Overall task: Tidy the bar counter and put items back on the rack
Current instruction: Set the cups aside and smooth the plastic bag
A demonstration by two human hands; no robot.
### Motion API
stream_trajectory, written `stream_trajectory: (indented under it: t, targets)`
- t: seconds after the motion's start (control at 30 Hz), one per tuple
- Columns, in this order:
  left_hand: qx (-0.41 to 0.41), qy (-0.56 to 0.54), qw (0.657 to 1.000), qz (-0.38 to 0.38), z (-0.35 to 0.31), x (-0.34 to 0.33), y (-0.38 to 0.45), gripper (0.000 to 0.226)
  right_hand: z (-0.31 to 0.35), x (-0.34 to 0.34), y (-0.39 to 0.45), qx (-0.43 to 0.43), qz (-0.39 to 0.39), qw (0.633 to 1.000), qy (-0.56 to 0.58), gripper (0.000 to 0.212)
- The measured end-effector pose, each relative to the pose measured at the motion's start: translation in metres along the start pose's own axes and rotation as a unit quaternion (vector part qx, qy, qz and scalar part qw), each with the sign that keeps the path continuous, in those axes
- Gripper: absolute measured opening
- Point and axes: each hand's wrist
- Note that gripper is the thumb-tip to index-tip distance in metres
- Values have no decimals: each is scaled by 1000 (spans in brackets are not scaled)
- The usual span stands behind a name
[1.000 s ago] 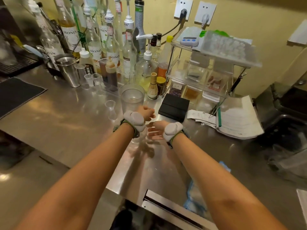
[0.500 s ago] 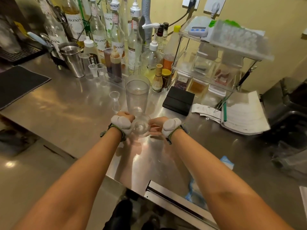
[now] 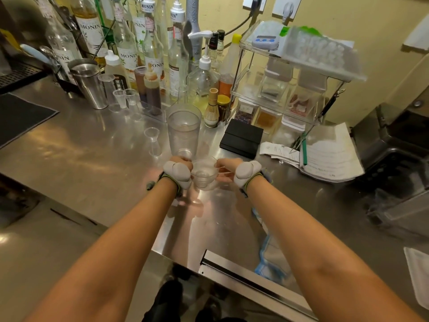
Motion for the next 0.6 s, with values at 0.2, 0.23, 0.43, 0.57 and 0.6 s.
stream_trajectory:
  t: [0.2, 0.23, 0.43, 0.57, 0.6]
  targets:
    - [21, -58, 998, 11, -32, -22, -11, 39, 17, 23, -3, 25, -66, 997, 19, 26]
    - [13, -42, 999, 13, -37, -24, -11, 38, 21, 27, -4, 27, -74, 997, 22, 25]
    - [-69, 13, 995, 78, -78, -28, -10, 39, 47, 43, -22, 53, -106, 990, 78, 27]
    - [-109, -8, 991, 79, -115, -22, -12, 20, 71, 45, -36, 101, -128, 979, 124, 25]
    - [-117, -8, 990, 76, -122, -20, -10, 16, 77, 43, -39, 112, -137, 976, 128, 25]
Point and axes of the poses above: each hand's wrist, its own y-axis towards the middle knuckle, its own x-axis out of the back of the hand, z = x × y, and after that the axes turned 5 degrees about -z, right-handed
